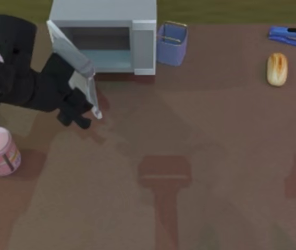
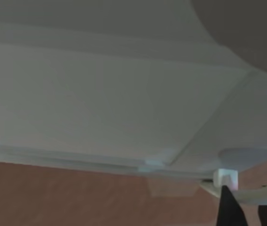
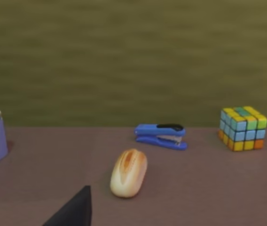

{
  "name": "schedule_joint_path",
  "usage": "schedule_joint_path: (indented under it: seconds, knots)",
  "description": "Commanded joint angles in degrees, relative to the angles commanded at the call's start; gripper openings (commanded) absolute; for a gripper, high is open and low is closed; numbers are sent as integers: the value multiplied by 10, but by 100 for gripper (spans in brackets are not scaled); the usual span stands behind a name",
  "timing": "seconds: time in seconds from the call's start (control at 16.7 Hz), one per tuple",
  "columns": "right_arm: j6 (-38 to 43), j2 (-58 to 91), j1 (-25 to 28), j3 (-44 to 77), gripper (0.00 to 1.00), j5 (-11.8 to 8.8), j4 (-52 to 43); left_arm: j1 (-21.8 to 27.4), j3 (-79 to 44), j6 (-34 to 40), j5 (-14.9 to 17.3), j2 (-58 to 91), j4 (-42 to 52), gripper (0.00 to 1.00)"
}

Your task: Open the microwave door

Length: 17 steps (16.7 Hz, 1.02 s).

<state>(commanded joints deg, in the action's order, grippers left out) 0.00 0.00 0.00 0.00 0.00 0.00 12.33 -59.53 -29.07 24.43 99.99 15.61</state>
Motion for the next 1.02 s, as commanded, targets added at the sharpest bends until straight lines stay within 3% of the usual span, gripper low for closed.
schedule_joint_path:
  seconds: [0.24, 1.02]
  knots:
    - [0, 0, 0, 0, 100, 0, 0, -11, -1, -24, 13, 0, 12, 0]
    - [0, 0, 0, 0, 100, 0, 0, -11, -1, -24, 13, 0, 12, 0]
